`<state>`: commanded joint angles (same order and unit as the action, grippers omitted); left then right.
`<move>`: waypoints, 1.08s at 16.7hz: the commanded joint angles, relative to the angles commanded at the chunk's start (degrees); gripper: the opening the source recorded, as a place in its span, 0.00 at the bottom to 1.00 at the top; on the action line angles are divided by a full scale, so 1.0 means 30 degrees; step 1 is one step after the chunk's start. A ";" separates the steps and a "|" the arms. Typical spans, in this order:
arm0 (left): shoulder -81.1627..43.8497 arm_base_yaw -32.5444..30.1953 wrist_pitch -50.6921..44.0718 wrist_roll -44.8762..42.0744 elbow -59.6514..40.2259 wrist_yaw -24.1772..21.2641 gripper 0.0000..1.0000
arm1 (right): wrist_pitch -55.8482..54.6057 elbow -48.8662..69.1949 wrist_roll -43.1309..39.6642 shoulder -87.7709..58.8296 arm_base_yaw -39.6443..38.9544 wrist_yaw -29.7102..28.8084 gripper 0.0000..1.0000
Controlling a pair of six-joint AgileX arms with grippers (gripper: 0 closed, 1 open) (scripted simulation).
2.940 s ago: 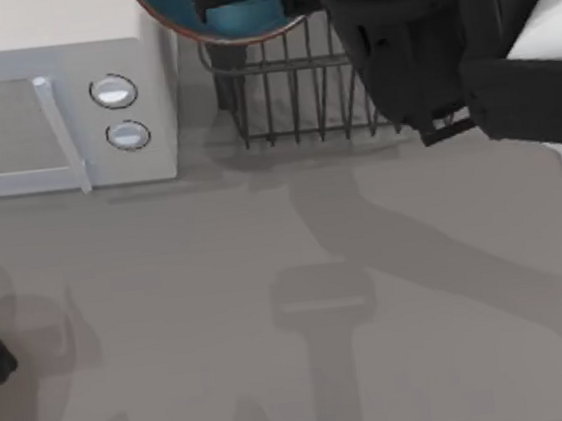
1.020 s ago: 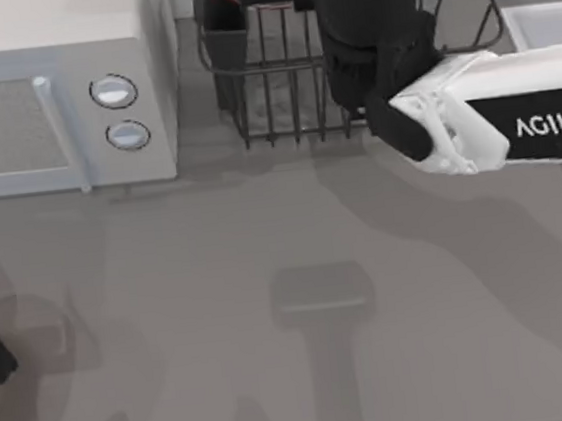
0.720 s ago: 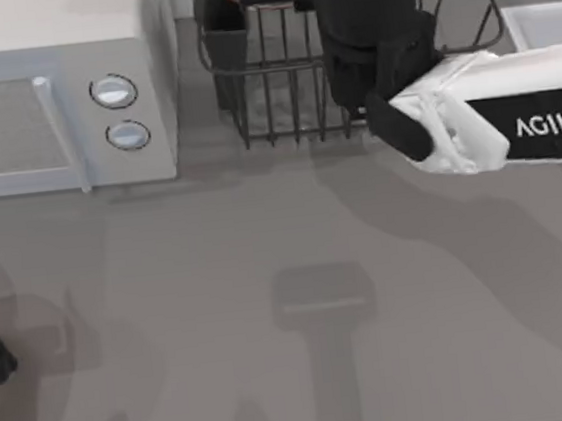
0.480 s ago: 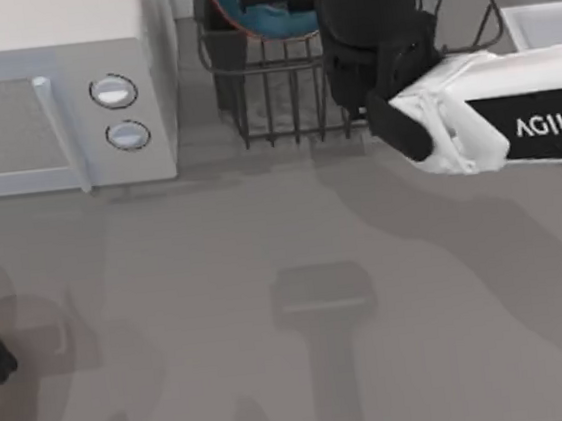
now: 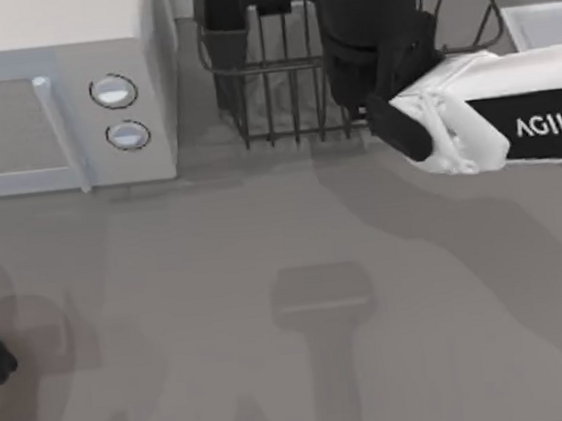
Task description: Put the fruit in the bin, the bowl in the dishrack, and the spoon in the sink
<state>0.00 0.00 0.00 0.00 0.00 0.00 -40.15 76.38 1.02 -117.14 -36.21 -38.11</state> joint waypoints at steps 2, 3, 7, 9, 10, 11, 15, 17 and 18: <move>0.0000 0.0000 0.0000 0.0000 0.0000 0.0000 1.00 | 0.0000 0.0000 0.0000 0.0000 0.0000 0.0000 1.00; 0.0000 0.0000 0.0000 0.0000 0.0000 0.0000 1.00 | 0.0000 0.0000 0.0000 0.0000 0.0000 0.0000 1.00; 0.0000 0.0000 0.0000 0.0000 0.0000 0.0000 1.00 | 0.0004 0.0003 0.0000 0.0009 -0.0044 -0.0001 1.00; 0.0000 0.0000 0.0000 0.0000 0.0000 0.0000 1.00 | 0.0064 -0.0139 0.0001 0.0181 -0.0005 0.0079 1.00; 0.0000 0.0000 0.0000 0.0000 0.0000 0.0000 1.00 | 0.0197 -0.0399 0.0002 0.0536 0.0088 0.0247 1.00; 0.0000 0.0000 0.0000 0.0000 0.0000 0.0000 1.00 | 0.0395 -0.0765 0.0003 0.1071 0.0235 0.0487 1.00; 0.0000 0.0000 0.0000 0.0000 0.0000 0.0000 1.00 | 0.1741 -0.3379 -0.0008 0.4911 0.1342 0.1948 1.00; 0.0000 0.0000 0.0000 0.0000 0.0000 0.0000 1.00 | 0.2731 -0.5240 -0.0041 0.7618 0.2191 0.2911 1.00; 0.0000 0.0000 0.0000 0.0000 0.0000 0.0000 1.00 | 0.3303 -0.6296 -0.0067 0.9200 0.2683 0.3446 1.00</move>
<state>0.00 0.00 0.00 0.00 0.00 0.00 -30.24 57.49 0.82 -89.54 -28.16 -27.77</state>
